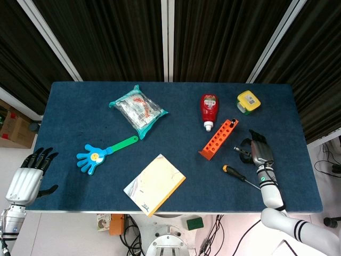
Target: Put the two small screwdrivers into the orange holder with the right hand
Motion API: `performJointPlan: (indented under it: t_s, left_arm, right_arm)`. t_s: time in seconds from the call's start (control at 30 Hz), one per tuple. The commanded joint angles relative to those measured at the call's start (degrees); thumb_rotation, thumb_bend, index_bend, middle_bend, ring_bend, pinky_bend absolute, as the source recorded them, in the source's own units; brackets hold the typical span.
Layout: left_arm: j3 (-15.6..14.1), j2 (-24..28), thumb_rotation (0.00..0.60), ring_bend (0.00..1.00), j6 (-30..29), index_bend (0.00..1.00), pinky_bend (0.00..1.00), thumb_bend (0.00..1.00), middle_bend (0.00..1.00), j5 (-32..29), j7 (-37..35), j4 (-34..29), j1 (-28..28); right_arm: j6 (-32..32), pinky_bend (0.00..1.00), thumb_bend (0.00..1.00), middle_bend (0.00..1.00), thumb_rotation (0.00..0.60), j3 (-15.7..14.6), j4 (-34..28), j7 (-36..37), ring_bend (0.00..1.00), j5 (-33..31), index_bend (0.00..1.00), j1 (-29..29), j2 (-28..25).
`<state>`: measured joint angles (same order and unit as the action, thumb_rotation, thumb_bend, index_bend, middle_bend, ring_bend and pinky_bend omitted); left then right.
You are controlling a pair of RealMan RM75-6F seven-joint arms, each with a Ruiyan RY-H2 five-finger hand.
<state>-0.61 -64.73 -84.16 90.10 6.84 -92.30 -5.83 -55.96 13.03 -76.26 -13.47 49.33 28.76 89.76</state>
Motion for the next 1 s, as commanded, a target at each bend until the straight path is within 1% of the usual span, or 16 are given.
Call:
performJointPlan:
  t_s: [0.03, 0.17, 0.33, 0.5, 0.6, 0.7, 0.8, 1.0]
  left_arm:
    - [0.0, 0.0, 0.6, 0.04, 0.0, 0.15, 0.18, 0.05, 0.08, 0.0, 0.0, 0.0, 0.0]
    - [0.0, 0.0, 0.6, 0.04, 0.1, 0.15, 0.18, 0.05, 0.08, 0.0, 0.1, 0.0, 0.0]
    - [-0.1, -0.1, 0.6, 0.04, 0.2, 0.15, 0.18, 0.05, 0.08, 0.1, 0.2, 0.0, -0.1]
    - [-0.1, -0.1, 0.6, 0.04, 0.1, 0.15, 0.18, 0.05, 0.08, 0.1, 0.3, 0.0, 0.0]
    - [-0.1, 0.0, 0.6, 0.04, -0.1, 0.16, 0.18, 0.05, 0.08, 0.1, 0.3, 0.0, 0.0]
    - [-0.1, -0.1, 0.6, 0.04, 0.0, 0.16, 0.18, 0.05, 0.08, 0.1, 0.3, 0.0, 0.0]
    - [-0.1, -0.2, 0.6, 0.04, 0.3, 0.16, 0.18, 0.05, 0.08, 0.0, 0.7, -0.1, -0.1]
    - [-0.2, -0.6, 0.6, 0.04, 0.7, 0.15, 0.18, 0.05, 0.08, -0.1, 2.1, -0.4, -0.2]
  right_arm:
    - [0.1, 0.0, 0.38, 0.0, 0.6, 0.0, 0.2, 0.0, 0.0, 0.0, 0.45, 0.1, 0.2]
    - [-0.2, 0.0, 0.4, 0.01, 0.6, -0.2, 0.5, 0.4, 0.0, 0.6, 0.51, 0.0, 0.6]
    - [-0.4, 0.0, 0.41, 0.02, 0.6, -0.1, 0.4, 0.5, 0.0, 0.6, 0.57, -0.1, 0.4]
    - [-2.2, 0.0, 0.42, 0.03, 0.6, 0.2, -2.9, 3.5, 0.0, 3.2, 0.59, -1.5, -1.9]
    - [-4.4, 0.0, 0.42, 0.03, 0.6, -0.1, -7.0, 7.7, 0.0, 6.9, 0.6, -3.8, -5.2]
    - [-7.6, 0.0, 0.41, 0.03, 0.6, -0.6, -12.0, 14.1, 0.0, 12.1, 0.6, -7.1, -9.8]
    - [-10.9, 0.0, 0.41, 0.04, 0.6, -1.2, -15.6, 20.3, 0.0, 17.4, 0.62, -10.0, -13.5]
    - [-17.6, 0.0, 0.42, 0.05, 0.6, -2.5, -21.2, 30.0, 0.0, 28.0, 0.65, -13.7, -18.6]
